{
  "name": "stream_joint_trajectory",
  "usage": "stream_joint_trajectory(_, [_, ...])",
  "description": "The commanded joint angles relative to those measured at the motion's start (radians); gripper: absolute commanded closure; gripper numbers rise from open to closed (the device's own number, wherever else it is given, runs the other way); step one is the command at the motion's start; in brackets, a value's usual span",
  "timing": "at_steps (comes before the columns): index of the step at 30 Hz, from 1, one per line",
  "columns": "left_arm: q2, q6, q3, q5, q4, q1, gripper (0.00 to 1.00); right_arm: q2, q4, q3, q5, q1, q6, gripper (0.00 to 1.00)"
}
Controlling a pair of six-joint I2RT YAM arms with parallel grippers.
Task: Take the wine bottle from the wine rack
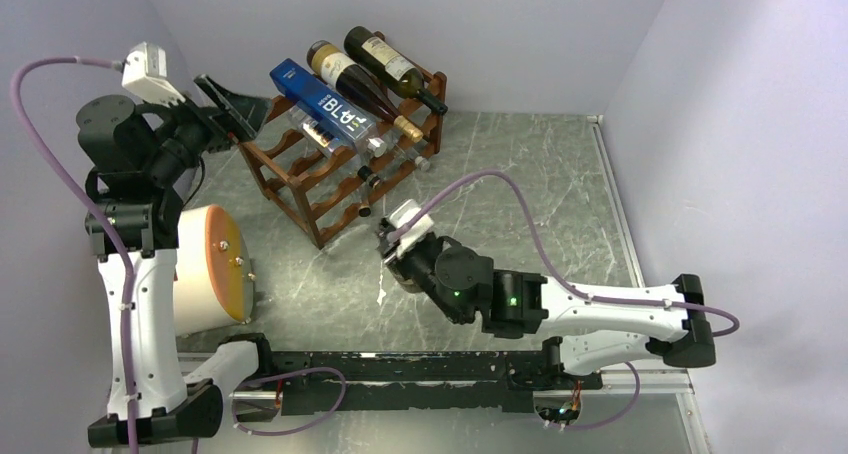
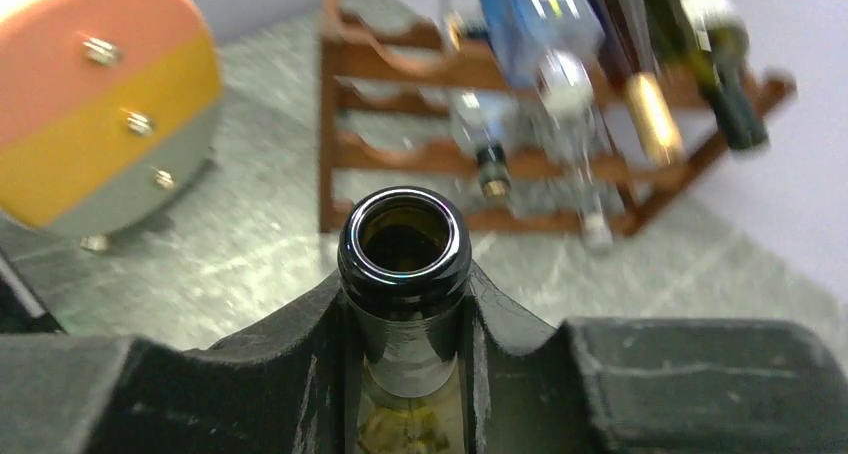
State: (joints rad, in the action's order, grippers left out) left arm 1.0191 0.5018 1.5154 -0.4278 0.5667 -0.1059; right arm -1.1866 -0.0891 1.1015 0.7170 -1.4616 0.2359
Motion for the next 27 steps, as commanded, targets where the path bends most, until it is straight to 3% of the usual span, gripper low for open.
stream_joint_trajectory(1, [0.022,-0.005,0.064,0.048,-0.161,-0.006,0.01,0.135,0.119,-0.064,0.193,0.105,-0.337,1.00])
stream_joint_trajectory(4, [0.029,-0.041,0.027,0.053,-0.213,-0.006,0.01,0.204,0.177,-0.089,0.113,0.293,-0.467,1.00])
stream_joint_trajectory(9, [0.056,-0.090,-0.104,-0.013,-0.318,-0.002,0.01,0.243,0.115,-0.128,0.024,0.592,-0.449,1.00])
stream_joint_trajectory(13, [0.088,-0.124,-0.145,-0.071,-0.360,-0.001,0.01,0.142,0.052,-0.064,-0.101,0.883,-0.427,1.00])
stream_joint_trajectory(17, [0.131,-0.205,-0.097,-0.057,-0.287,-0.008,0.01,-0.058,-0.015,0.035,-0.298,1.166,-0.486,1.00])
stream_joint_trajectory(22, [0.147,-0.257,-0.065,0.036,-0.213,-0.029,0.01,-0.278,-0.160,0.179,-0.333,1.286,-0.423,1.00])
stream_joint_trajectory(27, [0.124,-0.268,-0.128,0.074,-0.233,-0.042,0.01,-0.491,-0.242,0.317,-0.258,1.325,-0.303,1.00])
